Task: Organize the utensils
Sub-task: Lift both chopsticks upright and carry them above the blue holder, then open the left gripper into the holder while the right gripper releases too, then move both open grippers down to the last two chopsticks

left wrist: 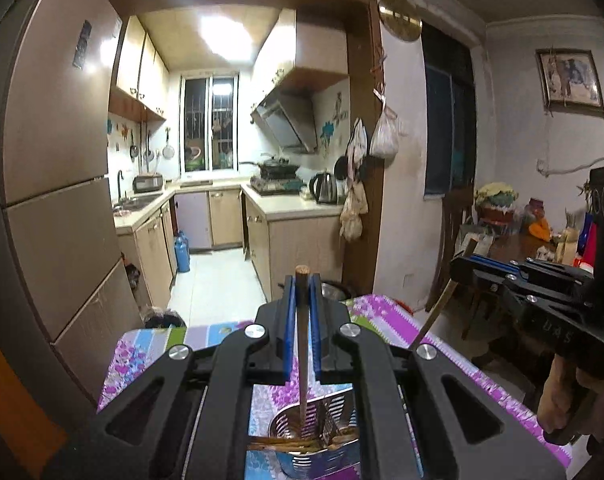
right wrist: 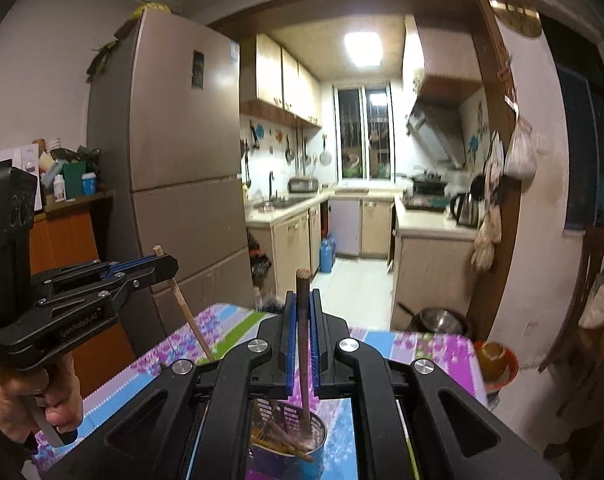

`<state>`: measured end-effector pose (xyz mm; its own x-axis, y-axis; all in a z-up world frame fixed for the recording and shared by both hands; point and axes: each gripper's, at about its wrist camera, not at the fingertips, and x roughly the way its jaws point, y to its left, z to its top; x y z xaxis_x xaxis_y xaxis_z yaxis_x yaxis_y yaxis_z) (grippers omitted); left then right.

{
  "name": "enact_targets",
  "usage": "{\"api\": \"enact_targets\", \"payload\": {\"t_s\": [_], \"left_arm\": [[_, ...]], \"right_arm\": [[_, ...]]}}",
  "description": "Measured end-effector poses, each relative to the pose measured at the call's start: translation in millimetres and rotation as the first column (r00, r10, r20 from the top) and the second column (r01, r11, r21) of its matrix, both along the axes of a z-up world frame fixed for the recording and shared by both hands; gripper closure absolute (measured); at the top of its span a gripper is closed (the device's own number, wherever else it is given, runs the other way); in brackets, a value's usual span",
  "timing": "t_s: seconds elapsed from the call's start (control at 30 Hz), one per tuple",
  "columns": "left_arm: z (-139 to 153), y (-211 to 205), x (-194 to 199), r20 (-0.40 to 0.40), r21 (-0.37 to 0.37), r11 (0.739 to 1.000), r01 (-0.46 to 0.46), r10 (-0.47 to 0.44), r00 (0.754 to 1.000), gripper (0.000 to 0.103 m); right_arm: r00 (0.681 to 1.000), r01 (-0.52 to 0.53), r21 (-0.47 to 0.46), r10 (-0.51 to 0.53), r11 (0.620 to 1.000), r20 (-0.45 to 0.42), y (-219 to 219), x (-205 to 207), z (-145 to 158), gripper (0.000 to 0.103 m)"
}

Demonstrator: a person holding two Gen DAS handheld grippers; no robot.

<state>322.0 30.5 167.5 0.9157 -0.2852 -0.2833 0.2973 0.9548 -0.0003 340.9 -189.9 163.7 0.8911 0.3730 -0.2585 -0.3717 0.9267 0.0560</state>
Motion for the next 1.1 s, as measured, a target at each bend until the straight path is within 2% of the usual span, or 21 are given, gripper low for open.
{"api": "enact_targets", "payload": {"t_s": [0.23, 0.5, 0.63, 0.73, 0.77, 0.8, 0.87, 0.93, 1.0, 1.1], "left_arm": [[-25, -3, 16, -0.05, 0.021, 1.0, -0.001, 0.002, 0.999, 0.098], [-36, -4, 22, -0.08, 0.038, 0.999, -0.008, 0.011, 0.997, 0.097], [-31, 0, 11, -0.057, 0.033, 0.999, -0.011, 0.013, 0.998, 0.097], [-27, 10, -18, -0.025, 0.022, 1.0, 0.006, -0.006, 1.0, 0.097], [-29, 16, -32, -0.015, 0.019, 1.0, 0.014, -0.013, 1.0, 0.091], [-33, 22, -45, -0.006, 0.015, 1.0, 0.018, -0.018, 1.0, 0.079], [-46, 36, -72, 0.004, 0.015, 1.0, 0.02, -0.02, 1.0, 0.063], [-68, 51, -102, -0.008, 0.03, 0.999, 0.019, -0.019, 1.0, 0.057], [-103, 67, -132, -0.055, 0.047, 0.999, 0.024, -0.021, 0.998, 0.051], [-155, 85, -169, -0.153, 0.067, 0.997, 0.024, -0.014, 0.988, 0.05]], "right_arm": [[0.997, -0.006, -0.003, 0.005, 1.0, -0.072, 9, 21, -33, 0.096], [0.994, -0.006, 0.019, 0.008, 1.0, -0.108, 6, 30, -43, 0.095], [0.996, 0.013, 0.033, -0.01, 0.999, -0.093, -2, 23, -40, 0.095], [0.998, 0.025, 0.046, -0.023, 0.999, -0.06, -11, 7, -33, 0.095], [0.999, 0.027, 0.051, -0.025, 0.998, -0.036, -14, -6, -29, 0.095], [0.999, 0.028, 0.055, -0.027, 0.998, -0.021, -16, -14, -27, 0.095], [0.999, 0.025, 0.067, -0.026, 0.997, 0.023, -23, -44, -25, 0.094], [0.998, 0.022, 0.083, -0.027, 0.996, 0.052, -28, -76, -30, 0.083], [0.997, 0.018, 0.084, -0.024, 0.996, 0.074, -30, -109, -43, 0.078], [0.997, 0.015, 0.075, -0.02, 0.997, 0.076, -25, -159, -78, 0.074]]}}
